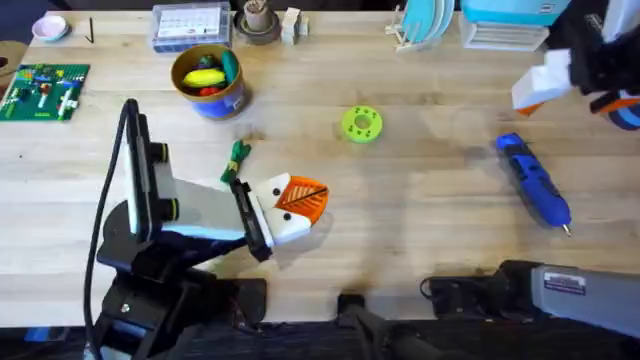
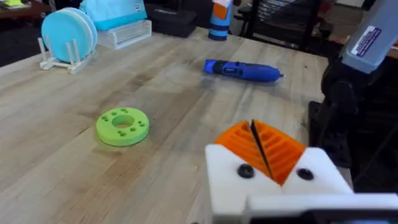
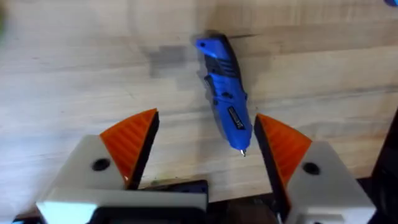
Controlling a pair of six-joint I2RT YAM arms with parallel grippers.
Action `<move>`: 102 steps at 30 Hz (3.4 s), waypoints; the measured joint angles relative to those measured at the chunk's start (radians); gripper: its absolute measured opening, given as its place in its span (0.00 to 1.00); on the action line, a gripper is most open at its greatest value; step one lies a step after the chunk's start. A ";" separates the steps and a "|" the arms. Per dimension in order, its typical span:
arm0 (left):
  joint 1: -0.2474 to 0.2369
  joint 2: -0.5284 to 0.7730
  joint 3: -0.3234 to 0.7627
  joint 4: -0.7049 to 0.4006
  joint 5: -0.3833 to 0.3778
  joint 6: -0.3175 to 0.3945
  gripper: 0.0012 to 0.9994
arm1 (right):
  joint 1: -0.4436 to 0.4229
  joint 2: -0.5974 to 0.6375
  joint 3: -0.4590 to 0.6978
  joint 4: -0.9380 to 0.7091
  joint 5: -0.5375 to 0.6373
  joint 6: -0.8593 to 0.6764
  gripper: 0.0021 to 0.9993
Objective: Pick up the gripper from the table and insert it into the empty holder that is missing its gripper. Then pick up a screw, insert it into the mounting hole, and use the screwdriver to tighten it. Finally, clean up the table by picking up the vegetable and placing it into the bucket.
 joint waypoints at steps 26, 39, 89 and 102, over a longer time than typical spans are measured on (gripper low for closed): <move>0.000 0.000 0.000 0.000 0.000 0.000 0.01 | -0.047 0.364 -0.045 0.054 0.106 -0.160 0.99; 0.000 0.000 0.000 0.000 0.000 0.000 0.01 | -0.202 0.358 -0.294 0.215 0.000 -0.278 0.99; 0.000 0.000 0.000 0.000 0.000 0.000 0.01 | -0.313 -0.199 -0.707 0.629 -0.170 -0.498 0.99; 0.000 0.000 0.000 0.000 0.000 0.000 0.01 | -0.351 -0.066 -0.707 0.707 -0.139 -0.504 1.00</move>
